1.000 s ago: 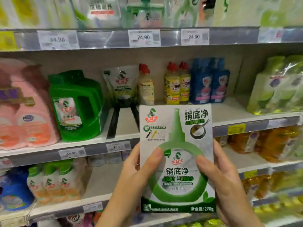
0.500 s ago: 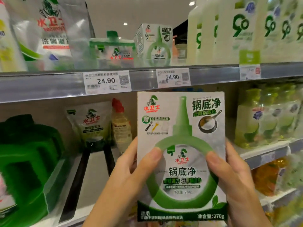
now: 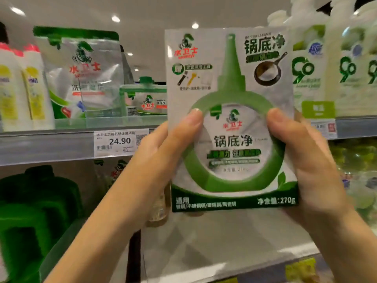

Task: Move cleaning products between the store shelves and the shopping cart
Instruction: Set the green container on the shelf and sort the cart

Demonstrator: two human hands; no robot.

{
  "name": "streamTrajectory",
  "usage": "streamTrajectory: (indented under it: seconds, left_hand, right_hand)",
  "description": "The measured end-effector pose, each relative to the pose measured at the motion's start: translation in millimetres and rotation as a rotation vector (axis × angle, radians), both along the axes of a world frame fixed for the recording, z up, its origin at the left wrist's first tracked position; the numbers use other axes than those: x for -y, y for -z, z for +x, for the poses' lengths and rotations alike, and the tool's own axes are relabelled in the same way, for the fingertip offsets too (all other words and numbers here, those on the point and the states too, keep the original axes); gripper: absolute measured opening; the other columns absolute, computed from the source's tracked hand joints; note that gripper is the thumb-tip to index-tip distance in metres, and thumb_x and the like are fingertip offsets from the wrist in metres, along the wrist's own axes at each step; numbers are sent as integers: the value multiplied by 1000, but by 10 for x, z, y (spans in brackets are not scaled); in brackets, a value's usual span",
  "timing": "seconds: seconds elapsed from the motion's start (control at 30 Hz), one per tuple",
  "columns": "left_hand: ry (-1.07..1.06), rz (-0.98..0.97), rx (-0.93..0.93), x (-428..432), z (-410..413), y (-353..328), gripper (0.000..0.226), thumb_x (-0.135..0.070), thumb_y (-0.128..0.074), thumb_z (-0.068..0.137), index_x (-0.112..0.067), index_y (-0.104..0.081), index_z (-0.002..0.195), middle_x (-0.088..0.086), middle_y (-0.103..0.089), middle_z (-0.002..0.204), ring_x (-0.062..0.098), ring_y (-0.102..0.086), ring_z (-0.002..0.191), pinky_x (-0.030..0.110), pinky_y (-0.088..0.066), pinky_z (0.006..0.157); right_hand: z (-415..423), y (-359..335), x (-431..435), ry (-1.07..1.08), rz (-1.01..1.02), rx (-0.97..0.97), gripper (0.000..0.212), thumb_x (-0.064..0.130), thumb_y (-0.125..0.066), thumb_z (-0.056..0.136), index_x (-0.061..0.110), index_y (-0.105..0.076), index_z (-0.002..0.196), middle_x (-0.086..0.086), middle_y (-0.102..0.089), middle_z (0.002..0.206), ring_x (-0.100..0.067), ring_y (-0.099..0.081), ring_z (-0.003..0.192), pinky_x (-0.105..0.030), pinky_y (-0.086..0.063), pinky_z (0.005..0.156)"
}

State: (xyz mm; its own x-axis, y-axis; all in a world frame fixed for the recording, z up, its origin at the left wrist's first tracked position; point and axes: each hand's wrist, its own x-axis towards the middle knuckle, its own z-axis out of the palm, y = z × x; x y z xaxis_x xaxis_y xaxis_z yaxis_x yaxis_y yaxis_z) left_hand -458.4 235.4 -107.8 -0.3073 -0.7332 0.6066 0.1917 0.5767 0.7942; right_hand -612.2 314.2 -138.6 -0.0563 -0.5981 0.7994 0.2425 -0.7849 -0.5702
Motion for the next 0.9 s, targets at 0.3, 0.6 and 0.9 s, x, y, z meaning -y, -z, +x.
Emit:
streamTrajectory:
  seconds: [0.3,0.6,0.9]
  left_hand:
    - [-65,-191,106,80,-151,-735,39,-50,-43,97,-19,-67,102,1,-73,106,19,-68,105,45,-45,102]
    - [-139,-31,461,618,-306,-856,49,-54,-45,92,-12,-64,109,1,-74,104,19,-66,106,45,-49,99]
    - [-223,-87,706,665,-263,-902,57,-41,-70,67,-13,-62,116,-2,-74,103,12,-70,96,36,-55,90]
  right_hand:
    - [-516,-1080,713,128,-32,-262,61,32,-53,97,-5,-33,142,-27,-53,135,-37,-57,122,-51,-44,104]
    - [-825,-1174,1128,131,219,-512,45,35,-43,101,12,-39,139,-10,-66,124,-25,-65,113,-38,-54,96]
    - [-966,-1118,1178,262,325,-648,36,27,-51,97,14,-49,131,0,-71,112,-15,-69,102,-40,-51,90]
